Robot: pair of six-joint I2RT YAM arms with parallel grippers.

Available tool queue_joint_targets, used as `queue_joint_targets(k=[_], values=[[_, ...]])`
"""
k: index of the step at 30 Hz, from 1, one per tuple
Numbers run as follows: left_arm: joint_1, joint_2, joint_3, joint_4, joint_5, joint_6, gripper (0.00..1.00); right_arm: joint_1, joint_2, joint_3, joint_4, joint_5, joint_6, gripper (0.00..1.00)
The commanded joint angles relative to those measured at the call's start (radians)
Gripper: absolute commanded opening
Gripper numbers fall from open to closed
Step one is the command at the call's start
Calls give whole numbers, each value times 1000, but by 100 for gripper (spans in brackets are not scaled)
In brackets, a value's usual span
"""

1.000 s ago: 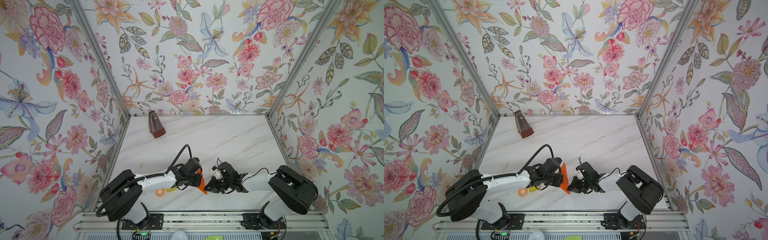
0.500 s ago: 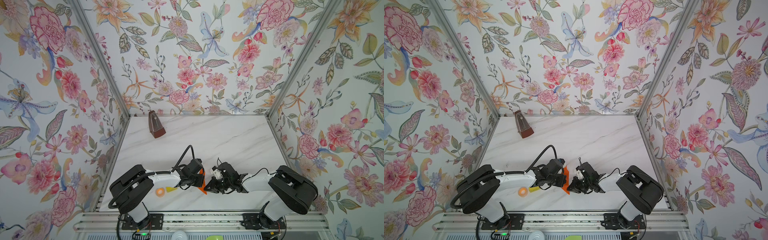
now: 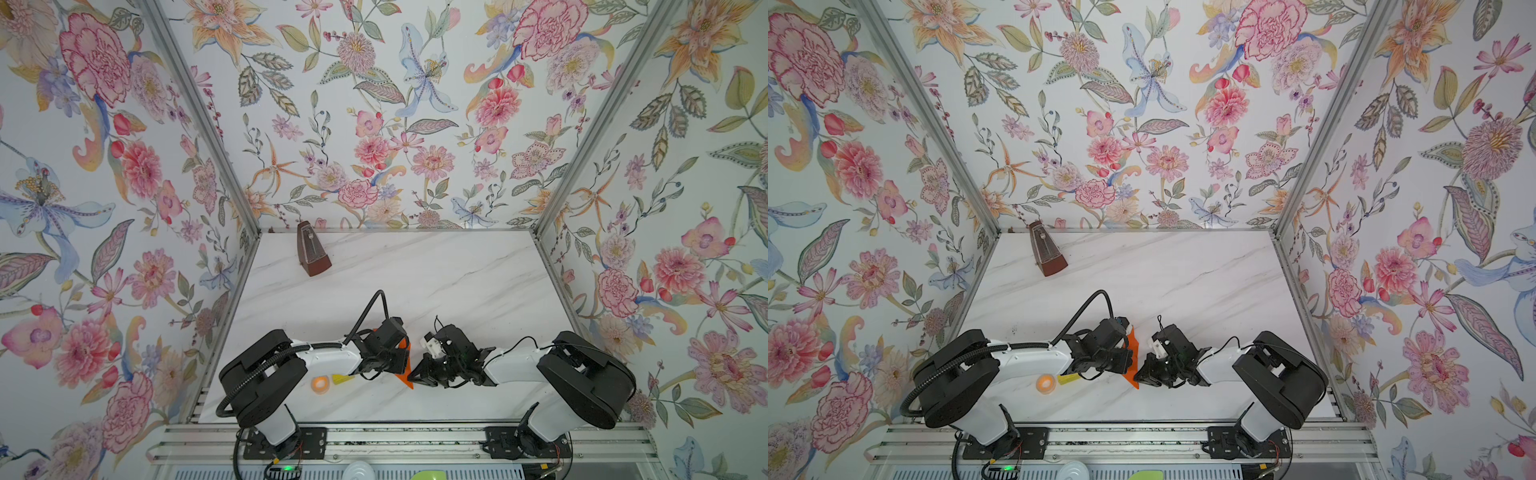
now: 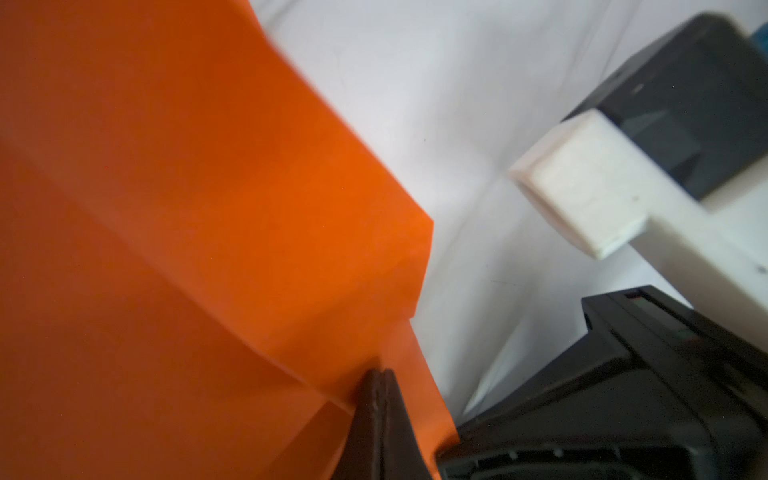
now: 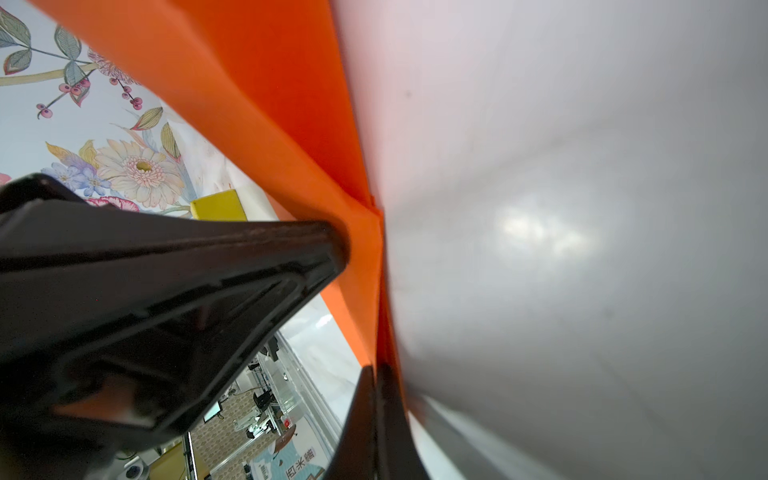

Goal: Fold a paper plane with a square sheet of paper (fold left side to right side)

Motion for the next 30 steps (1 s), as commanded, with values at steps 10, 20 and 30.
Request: queue_joint_targets(k=[10, 20, 30], values=[[27, -10, -86, -78, -121, -62, 0, 20, 25, -35, -175, 83, 15, 0], [50, -26, -186, 56, -84, -125, 0, 24, 50, -15, -194, 90, 21, 4], [60, 0, -209, 87, -62, -129, 0, 23, -59, 27, -326, 142, 17, 14]])
